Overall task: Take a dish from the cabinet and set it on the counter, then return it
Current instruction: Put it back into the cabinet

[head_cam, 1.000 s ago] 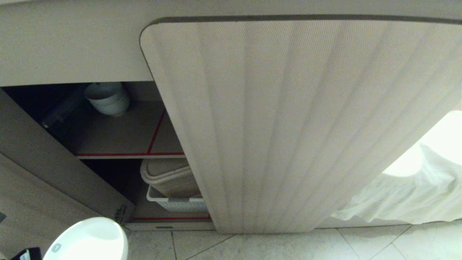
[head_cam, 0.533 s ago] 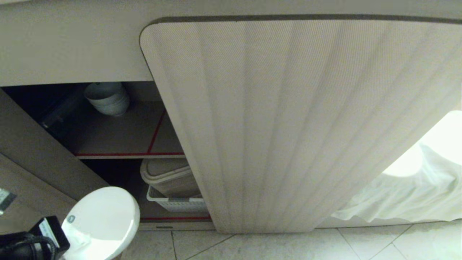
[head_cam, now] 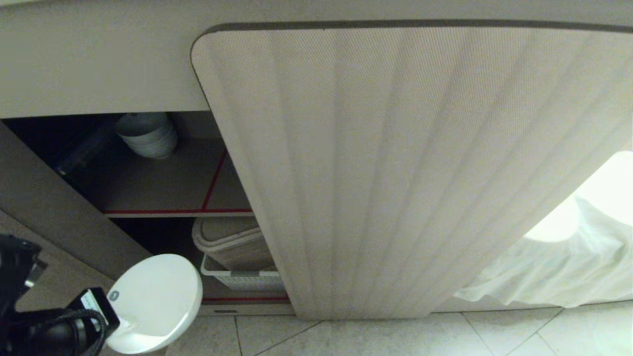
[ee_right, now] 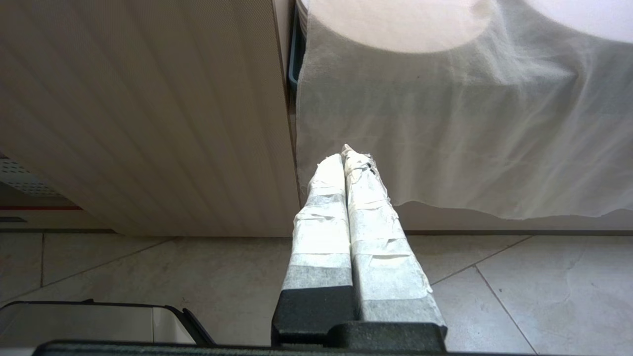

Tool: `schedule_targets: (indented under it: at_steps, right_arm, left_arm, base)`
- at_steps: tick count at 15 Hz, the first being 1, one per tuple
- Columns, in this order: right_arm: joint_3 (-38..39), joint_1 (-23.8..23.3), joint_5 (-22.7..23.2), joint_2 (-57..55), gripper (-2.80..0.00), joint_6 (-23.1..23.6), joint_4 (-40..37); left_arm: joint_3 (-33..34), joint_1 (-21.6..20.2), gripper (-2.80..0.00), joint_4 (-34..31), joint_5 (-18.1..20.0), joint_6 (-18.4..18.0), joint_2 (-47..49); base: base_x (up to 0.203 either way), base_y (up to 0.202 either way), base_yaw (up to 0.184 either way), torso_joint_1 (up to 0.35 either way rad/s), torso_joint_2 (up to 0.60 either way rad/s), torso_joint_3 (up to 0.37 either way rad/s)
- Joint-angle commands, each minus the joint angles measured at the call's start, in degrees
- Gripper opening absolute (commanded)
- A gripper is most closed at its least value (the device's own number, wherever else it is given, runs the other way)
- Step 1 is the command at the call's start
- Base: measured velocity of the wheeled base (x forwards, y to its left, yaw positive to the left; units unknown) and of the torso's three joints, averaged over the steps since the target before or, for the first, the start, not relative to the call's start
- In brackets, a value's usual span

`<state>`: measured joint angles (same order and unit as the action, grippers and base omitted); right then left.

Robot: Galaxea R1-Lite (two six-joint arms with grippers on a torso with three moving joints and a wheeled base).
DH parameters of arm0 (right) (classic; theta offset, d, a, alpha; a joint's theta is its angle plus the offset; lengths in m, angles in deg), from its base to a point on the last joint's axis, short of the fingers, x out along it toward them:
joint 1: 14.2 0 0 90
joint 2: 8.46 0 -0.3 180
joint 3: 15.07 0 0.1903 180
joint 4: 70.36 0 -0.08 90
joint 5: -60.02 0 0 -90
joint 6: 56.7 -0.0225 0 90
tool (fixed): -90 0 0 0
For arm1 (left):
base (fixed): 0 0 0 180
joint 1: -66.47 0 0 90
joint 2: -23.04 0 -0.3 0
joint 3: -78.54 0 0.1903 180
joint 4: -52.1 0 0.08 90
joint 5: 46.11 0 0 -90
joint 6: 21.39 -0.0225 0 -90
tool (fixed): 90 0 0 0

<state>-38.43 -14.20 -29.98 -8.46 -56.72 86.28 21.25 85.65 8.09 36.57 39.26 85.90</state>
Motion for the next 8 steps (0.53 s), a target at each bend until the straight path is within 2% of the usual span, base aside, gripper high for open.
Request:
schedule_targets:
  at_steps: [1, 5, 8]
  right_arm:
    - [0.0, 0.0, 0.0, 0.0, -2.8, 0.0, 0.0]
    - [0.0, 0.0, 0.0, 0.0, -2.8, 0.0, 0.0]
    - [0.0, 0.0, 0.0, 0.0, -2.8, 0.0, 0.0]
  left_arm:
    - [-0.9, -0.2, -2.8, -0.1, -0.1, 0.7, 2.9]
    - [-5.1, -0.2, -2.8, -0.1, 0.0, 4.7, 8.9]
    - [-7.6, -0.2, -2.8, 0.3, 0.1, 6.2, 11.6]
  base:
    - [0.0, 0.0, 0.0, 0.0, 0.0, 0.0]
    - [0.0, 0.0, 0.0, 0.0, 0.0, 0.0]
    - [0.0, 0.0, 0.0, 0.0, 0.0, 0.0]
